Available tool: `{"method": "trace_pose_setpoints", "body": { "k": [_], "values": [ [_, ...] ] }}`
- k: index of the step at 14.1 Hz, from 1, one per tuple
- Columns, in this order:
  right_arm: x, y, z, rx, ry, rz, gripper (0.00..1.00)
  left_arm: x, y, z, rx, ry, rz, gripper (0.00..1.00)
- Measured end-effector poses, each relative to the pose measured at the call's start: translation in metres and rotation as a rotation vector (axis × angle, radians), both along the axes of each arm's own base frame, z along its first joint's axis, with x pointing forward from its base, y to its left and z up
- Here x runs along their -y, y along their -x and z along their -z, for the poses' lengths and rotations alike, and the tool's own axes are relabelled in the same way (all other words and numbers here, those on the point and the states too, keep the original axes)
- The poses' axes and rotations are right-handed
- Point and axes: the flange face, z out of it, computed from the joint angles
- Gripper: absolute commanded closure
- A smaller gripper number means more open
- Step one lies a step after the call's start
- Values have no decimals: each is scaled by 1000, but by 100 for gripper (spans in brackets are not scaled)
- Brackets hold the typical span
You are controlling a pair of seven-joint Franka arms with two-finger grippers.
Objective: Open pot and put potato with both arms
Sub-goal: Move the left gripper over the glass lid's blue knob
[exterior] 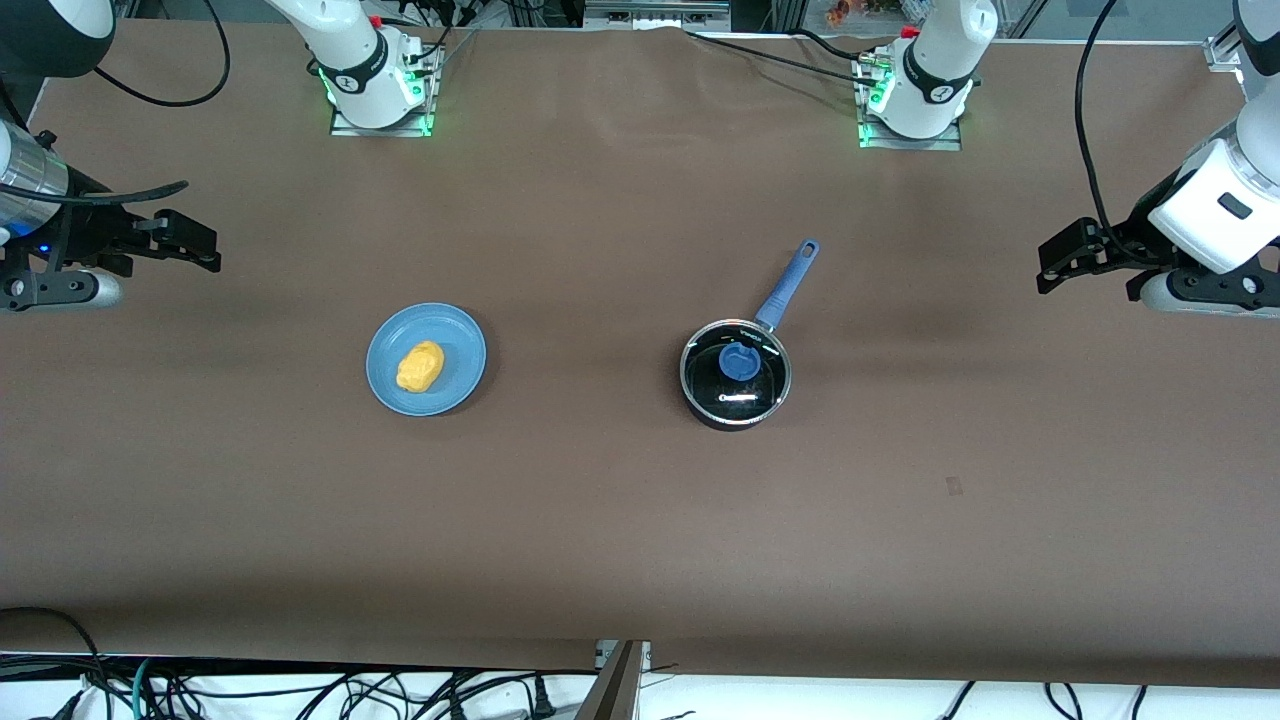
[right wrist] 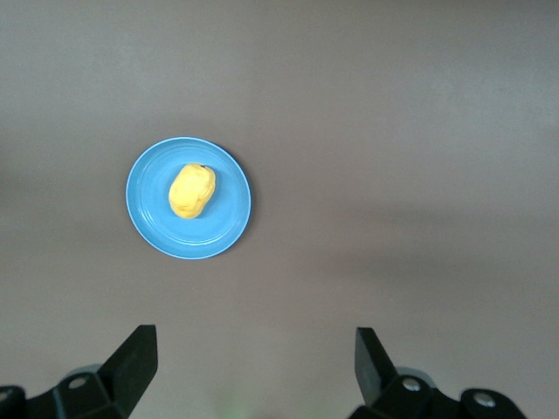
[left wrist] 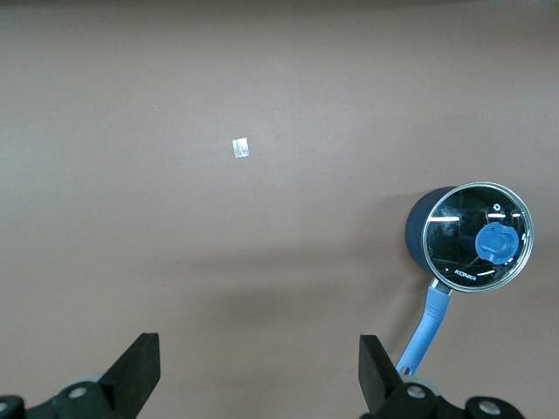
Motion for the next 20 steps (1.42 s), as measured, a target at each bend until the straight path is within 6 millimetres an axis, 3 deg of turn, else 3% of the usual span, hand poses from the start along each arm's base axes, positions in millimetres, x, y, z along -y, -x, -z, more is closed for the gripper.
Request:
{"method": "trace_pose_setpoints", "body": {
  "k": [5,13,17,20],
  "values": [
    [0,0,0,0,0,0,0,5,-2,5,-7,-15,11,0],
    [0,0,0,-1,0,1,0,80,3,24,-41,-38,-59,0],
    [1,0,0,-1,0,1,0,118,-3,49,-48,-23,-89,0],
    [1,0,0,-1,0,1,0,134,-10,77,-34,-7,-110,0]
  ]
}}
